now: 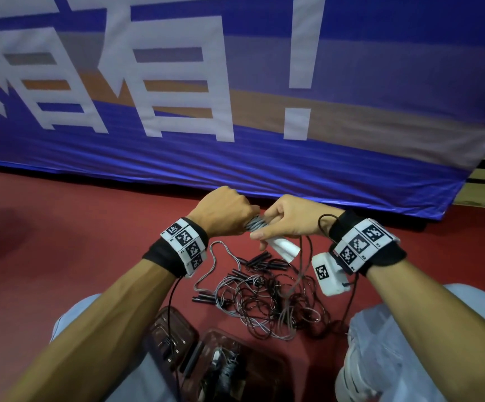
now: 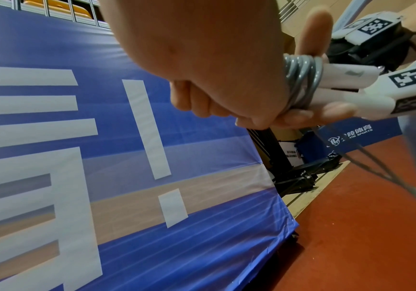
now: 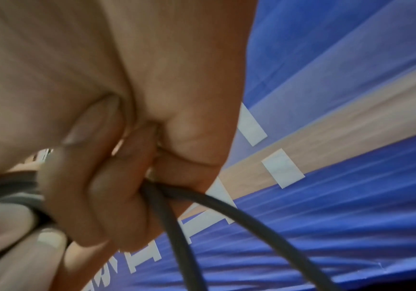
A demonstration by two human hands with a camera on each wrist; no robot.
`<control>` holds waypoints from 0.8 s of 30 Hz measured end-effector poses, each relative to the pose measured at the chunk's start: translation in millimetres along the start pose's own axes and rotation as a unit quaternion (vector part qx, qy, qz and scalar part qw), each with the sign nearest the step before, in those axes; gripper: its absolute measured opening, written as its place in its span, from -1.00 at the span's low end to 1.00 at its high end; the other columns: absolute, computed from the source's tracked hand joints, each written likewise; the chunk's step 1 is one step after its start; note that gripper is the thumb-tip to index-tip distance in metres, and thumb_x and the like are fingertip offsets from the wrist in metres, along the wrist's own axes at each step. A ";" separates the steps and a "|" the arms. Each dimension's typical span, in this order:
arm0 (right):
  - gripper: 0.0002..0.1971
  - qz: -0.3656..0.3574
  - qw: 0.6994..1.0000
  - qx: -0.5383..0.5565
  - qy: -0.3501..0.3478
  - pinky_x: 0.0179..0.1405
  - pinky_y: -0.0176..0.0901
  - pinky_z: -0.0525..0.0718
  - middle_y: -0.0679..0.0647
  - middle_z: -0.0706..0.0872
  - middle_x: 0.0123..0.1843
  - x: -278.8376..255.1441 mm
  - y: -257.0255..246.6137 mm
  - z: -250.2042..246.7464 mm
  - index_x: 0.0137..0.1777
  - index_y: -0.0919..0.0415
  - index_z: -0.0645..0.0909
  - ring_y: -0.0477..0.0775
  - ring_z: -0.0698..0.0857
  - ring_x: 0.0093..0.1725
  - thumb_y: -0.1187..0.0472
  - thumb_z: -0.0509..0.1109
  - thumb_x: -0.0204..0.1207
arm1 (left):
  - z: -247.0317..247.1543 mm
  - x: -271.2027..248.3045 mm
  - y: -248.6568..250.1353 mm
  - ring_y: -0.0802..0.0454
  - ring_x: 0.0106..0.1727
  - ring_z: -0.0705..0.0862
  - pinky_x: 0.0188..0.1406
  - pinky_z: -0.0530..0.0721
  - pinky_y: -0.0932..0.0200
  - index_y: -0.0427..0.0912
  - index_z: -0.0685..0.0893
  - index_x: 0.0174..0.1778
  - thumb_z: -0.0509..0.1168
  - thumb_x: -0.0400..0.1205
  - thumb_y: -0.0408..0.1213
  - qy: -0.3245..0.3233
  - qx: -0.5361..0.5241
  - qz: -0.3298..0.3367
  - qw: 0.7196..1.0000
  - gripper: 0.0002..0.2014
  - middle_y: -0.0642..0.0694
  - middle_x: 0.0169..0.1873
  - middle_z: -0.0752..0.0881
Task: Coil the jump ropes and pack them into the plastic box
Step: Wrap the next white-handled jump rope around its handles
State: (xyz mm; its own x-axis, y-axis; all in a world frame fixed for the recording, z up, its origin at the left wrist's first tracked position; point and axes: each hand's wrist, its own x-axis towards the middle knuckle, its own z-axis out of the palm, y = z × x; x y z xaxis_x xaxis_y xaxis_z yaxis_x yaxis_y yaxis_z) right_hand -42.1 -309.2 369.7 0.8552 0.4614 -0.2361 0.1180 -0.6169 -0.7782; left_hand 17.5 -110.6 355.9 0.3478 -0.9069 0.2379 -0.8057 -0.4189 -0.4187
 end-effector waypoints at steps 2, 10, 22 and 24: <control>-0.55 -0.004 0.999 0.028 -0.029 -0.51 -0.21 0.14 -0.12 0.68 -0.49 -3.6 -1.2 -4.2 -0.05 0.26 0.86 -0.03 0.21 -0.50 -0.20 0.58 0.49 | -0.6 -2.0 0.5 -0.14 -0.68 0.54 -0.60 0.24 0.24 -0.10 0.61 -0.40 0.30 0.55 -0.07 0.036 -0.031 -0.001 0.999 -0.75 -0.01 -0.62 0.62; -0.31 -0.041 0.986 0.141 -0.081 -0.58 -0.29 0.19 0.18 0.51 -0.43 -6.4 -1.0 -9.7 -0.11 0.34 0.84 -0.03 0.20 -0.57 -0.41 0.55 0.35 | 0.3 -5.9 4.3 -0.18 -0.62 0.56 -0.69 0.43 0.14 -0.12 0.62 -0.34 0.22 0.53 -0.12 0.111 -0.115 -0.035 0.987 -0.80 -0.03 -0.57 0.62; -0.27 -0.050 0.959 0.274 -0.044 -0.63 -0.30 0.31 0.08 0.50 -0.57 2.5 -9.3 -0.8 -0.19 0.34 0.68 -0.07 0.38 -0.63 -0.41 0.14 0.49 | -6.7 -9.0 5.0 -0.13 -0.62 0.57 -0.64 0.52 0.10 -0.11 0.76 -0.31 0.37 0.45 0.05 0.203 -0.198 -0.171 0.944 -0.72 -0.02 -0.58 0.67; -0.27 -0.058 0.947 0.311 -0.053 -0.59 -0.21 0.16 0.09 0.51 -0.56 4.1 -9.1 0.5 -0.16 0.30 0.69 -0.06 0.30 -0.63 -0.42 0.11 0.53 | -4.2 -8.8 3.6 -0.16 -0.61 0.58 -0.61 0.53 0.10 -0.11 0.72 -0.35 0.43 0.41 0.00 0.202 -0.209 -0.210 0.934 -0.77 -0.05 -0.60 0.66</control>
State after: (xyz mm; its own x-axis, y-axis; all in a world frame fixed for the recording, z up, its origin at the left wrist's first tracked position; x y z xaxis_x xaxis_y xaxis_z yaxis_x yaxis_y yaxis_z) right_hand -39.9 -301.3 375.6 0.7952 0.5850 -0.1593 -0.1402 -0.0782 -0.9870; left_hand 9.5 -103.9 356.0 0.5342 -0.5398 0.6506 -0.7846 -0.6030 0.1439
